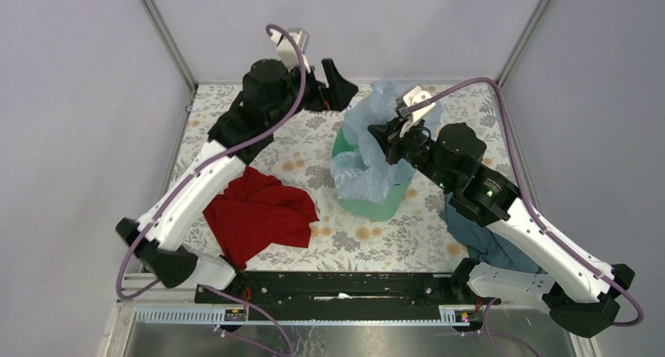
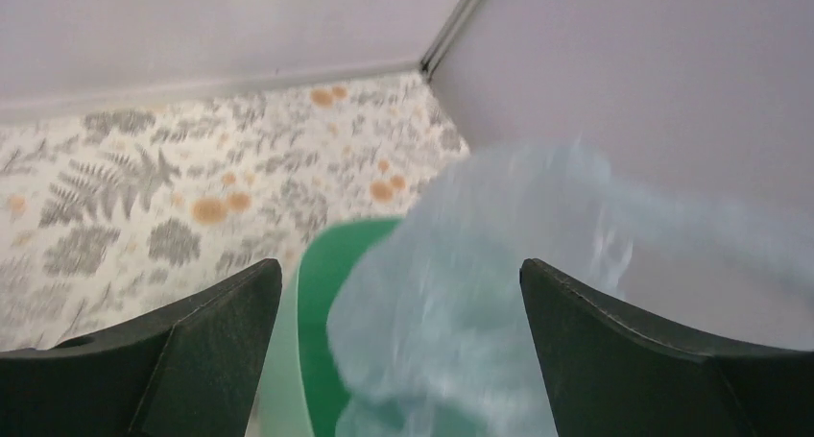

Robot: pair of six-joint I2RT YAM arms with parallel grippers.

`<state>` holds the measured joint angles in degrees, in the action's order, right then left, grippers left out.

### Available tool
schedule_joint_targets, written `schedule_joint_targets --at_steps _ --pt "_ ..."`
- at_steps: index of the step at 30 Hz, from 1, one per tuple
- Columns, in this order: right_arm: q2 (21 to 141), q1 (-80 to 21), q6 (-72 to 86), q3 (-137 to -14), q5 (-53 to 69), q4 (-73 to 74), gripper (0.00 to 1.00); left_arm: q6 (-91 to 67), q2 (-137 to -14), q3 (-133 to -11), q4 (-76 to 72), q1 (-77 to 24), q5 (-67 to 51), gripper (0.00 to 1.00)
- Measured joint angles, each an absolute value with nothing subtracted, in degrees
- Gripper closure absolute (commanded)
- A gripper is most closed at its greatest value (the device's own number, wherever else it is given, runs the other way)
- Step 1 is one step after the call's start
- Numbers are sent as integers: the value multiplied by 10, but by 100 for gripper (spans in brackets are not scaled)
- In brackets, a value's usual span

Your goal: Put the trash bags into the trash bin

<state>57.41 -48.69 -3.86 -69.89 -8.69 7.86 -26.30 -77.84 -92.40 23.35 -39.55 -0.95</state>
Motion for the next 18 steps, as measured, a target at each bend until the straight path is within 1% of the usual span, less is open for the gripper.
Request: schedule_joint_targets --at_steps 4,9,13,14,16,17,18 --pt "588 -487 -41 -705 -38 87 100 -293 -870 -1006 181 -368 -55 1" --pt "590 -487 -40 -705 3 92 100 -331 -1012 -1119 118 -365 -178 1" --pt "592 -487 -40 -705 27 92 100 -332 -1079 -1132 82 -373 -271 1" --pt "595 -487 -40 -706 34 92 100 -328 -1092 -1131 79 -376 -294 4" --pt "600 -487 -40 -708 41 92 100 -316 -1107 -1127 80 -380 -328 12" --pt "602 -487 -40 -709 42 92 100 -307 -1110 -1121 82 -382 -340 18" --pt "606 -487 -40 -710 42 93 100 -282 -1107 -1092 90 -387 -365 27"
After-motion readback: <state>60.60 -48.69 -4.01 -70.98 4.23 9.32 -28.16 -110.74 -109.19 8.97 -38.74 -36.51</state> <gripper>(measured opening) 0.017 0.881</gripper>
